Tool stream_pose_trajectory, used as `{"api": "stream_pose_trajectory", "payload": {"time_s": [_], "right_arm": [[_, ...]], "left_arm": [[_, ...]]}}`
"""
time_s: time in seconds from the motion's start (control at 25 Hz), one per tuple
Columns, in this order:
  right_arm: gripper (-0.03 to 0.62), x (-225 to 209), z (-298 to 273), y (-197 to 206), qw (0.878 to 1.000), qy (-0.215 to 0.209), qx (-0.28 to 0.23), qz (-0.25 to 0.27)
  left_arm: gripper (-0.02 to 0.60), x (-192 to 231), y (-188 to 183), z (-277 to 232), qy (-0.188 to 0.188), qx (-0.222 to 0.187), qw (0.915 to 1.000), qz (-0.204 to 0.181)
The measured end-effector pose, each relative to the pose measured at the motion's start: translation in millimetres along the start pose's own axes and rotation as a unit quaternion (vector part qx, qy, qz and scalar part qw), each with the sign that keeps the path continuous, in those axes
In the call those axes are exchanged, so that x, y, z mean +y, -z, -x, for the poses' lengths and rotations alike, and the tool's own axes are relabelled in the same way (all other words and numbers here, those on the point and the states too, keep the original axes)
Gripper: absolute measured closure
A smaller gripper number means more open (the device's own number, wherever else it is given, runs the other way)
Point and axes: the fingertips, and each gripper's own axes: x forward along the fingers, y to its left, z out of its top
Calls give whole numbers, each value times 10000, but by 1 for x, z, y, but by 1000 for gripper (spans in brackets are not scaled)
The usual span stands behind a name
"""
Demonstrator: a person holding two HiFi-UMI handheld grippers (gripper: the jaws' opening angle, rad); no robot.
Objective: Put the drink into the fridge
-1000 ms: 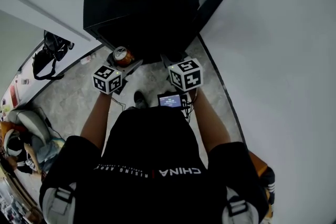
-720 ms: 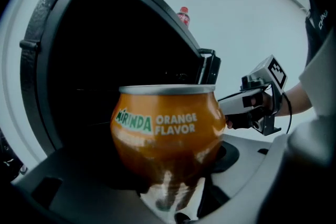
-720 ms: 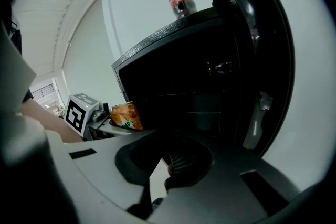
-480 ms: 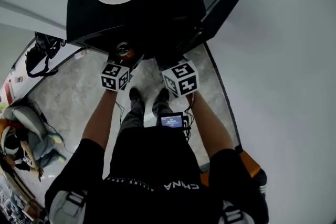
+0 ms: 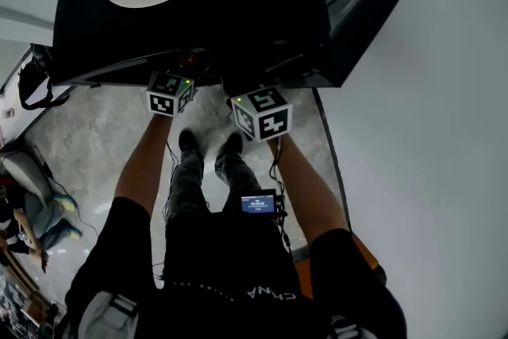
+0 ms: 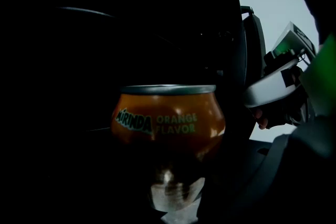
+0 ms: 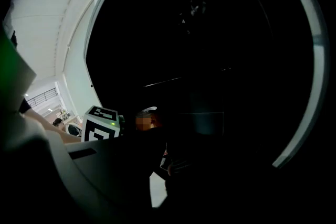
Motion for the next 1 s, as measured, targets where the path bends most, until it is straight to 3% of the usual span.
{"api": "stream_pose_trajectory", "payload": {"time_s": [0.28, 0.6, 0.72, 1.0], "right_arm": [[580, -20, -18, 10, 9997, 123, -38, -218], [580, -28, -28, 20, 9981, 264, -105, -552], [579, -31, -30, 21, 9977, 306, -130, -582], [579, -29, -33, 27, 9975, 396, -58, -582]], "left_arm": [[236, 27, 4, -30, -348, -125, 9992, -146], [236, 43, 5, -54, -471, -199, 9981, -333], [236, 42, -4, -61, -526, -131, 9967, -602], [236, 43, 2, -62, -674, -3, 9953, -692]]}}
